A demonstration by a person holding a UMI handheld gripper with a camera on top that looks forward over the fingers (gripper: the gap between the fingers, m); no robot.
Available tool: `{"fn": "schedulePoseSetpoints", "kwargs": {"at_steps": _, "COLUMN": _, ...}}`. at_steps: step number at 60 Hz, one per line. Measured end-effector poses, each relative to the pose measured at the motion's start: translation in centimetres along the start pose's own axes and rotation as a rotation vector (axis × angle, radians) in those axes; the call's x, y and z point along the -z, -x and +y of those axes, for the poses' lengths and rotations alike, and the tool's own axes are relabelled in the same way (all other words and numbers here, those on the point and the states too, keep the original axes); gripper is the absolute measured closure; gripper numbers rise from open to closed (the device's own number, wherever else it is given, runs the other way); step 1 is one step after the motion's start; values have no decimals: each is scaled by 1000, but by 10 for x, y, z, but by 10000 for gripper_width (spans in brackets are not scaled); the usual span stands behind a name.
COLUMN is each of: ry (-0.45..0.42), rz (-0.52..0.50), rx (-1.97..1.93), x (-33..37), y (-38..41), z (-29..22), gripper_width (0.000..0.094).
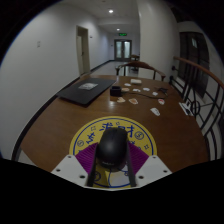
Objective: Arrange mouse
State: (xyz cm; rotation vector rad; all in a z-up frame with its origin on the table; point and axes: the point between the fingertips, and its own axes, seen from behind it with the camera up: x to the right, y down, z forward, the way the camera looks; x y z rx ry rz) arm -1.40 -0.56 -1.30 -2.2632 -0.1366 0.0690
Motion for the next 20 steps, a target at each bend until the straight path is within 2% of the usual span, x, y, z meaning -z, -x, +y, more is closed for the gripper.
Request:
{"fn": "schedulePoseSetpoints", "kwargs": {"at_steps": 5, "ry": 23, "rz": -33, "rx": 79, "x": 4, "y": -2, "z": 5, "gripper_width": 315}}
{"fn": "schedulePoseSetpoints", "kwargs": {"at_steps": 6, "ry": 24, "rz": -40, "rx": 96, "x": 7, "y": -2, "z": 5, "gripper_width": 274}}
{"fn": "schedulePoseSetpoints", "kwargs": {"at_steps": 8, "ry": 22, "rz": -56, "rx": 125, "x": 14, "y": -3, "z": 6, "gripper_width": 134}}
{"fn": "schedulePoseSetpoints", "kwargs": {"at_steps": 9, "ry": 17, "rz": -64, "rx": 135, "x": 19, "y": -4, "z": 5, "gripper_width": 133}}
{"fn": "schedulePoseSetpoints", "kwargs": {"at_steps": 10, "ry": 9, "rz": -74, "rx": 141, "x": 24, "y": -4, "z": 4, "gripper_width": 51}}
{"fn": "schedulePoseSetpoints", "kwargs": {"at_steps": 13, "ry": -20, "rz": -122, "rx": 146, "x": 40, "y": -8, "z": 1, "gripper_width": 87}}
{"fn": "schedulePoseSetpoints", "kwargs": {"at_steps": 18, "ry": -11, "rz": -176, "rx": 184, "x": 69, "y": -14, "z": 1, "gripper_width": 80}}
{"fn": "schedulePoseSetpoints", "kwargs": {"at_steps": 20, "ry": -35, "rz": -188, "rx": 175, "x": 79, "y": -20, "z": -6, "gripper_width": 81}}
